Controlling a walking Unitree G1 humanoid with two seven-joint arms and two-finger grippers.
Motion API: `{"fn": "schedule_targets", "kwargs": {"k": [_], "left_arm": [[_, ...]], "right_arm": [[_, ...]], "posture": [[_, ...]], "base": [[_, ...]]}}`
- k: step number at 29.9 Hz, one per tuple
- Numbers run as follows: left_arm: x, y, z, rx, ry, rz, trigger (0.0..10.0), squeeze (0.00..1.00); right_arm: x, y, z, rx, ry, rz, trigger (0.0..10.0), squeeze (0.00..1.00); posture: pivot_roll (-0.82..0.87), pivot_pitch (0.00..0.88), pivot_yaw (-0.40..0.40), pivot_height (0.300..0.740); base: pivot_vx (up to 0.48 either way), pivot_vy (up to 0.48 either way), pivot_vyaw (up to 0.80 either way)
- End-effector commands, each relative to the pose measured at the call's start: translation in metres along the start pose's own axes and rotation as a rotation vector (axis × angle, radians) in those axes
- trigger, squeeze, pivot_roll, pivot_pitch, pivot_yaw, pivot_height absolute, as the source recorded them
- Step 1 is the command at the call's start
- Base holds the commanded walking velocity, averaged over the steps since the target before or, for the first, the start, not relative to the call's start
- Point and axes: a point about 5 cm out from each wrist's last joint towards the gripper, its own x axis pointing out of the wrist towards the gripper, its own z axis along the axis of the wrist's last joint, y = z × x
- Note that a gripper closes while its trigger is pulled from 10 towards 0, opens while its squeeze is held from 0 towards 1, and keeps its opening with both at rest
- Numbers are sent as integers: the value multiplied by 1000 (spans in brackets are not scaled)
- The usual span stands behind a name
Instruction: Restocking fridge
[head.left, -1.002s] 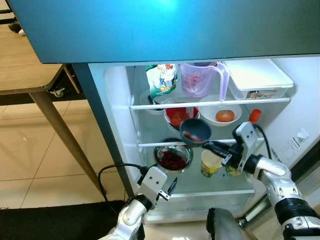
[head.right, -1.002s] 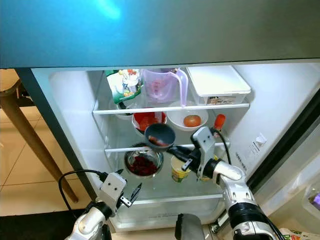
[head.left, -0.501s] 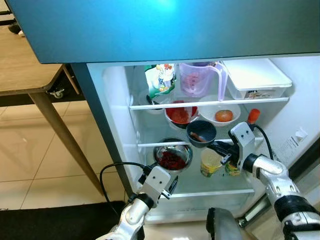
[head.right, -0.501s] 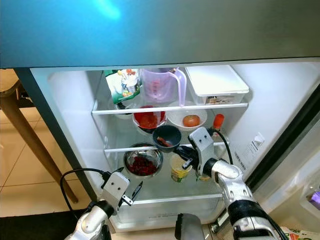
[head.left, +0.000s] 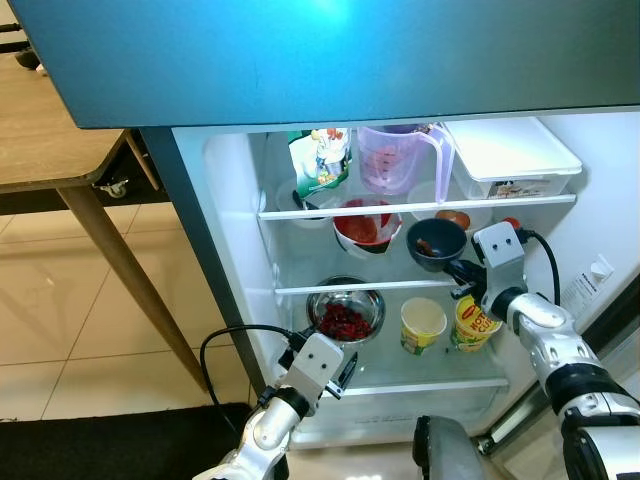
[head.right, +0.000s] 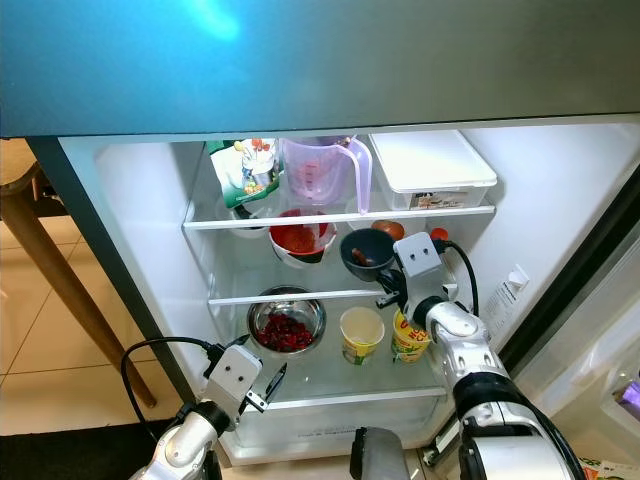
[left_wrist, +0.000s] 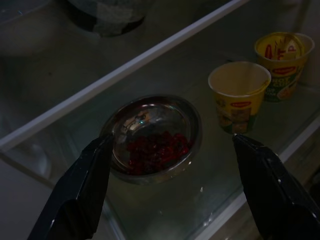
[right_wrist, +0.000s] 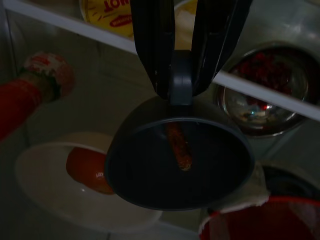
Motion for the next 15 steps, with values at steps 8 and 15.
{"fn": "schedule_targets", "kwargs": {"k": [8, 15], "left_arm": [[-1, 2, -1, 31, 2, -18, 10000, 0], [-1, 1, -1, 32, 2, -17, 10000, 0]], "right_arm": [[11, 13, 4, 22, 11, -31, 10000, 0], [10, 11, 1, 45, 4, -64, 10000, 1000]], "posture": [[-67, 0, 7, 555], [-66, 0, 5, 555]], "base": [[0, 0, 0], [0, 0, 0]]}}
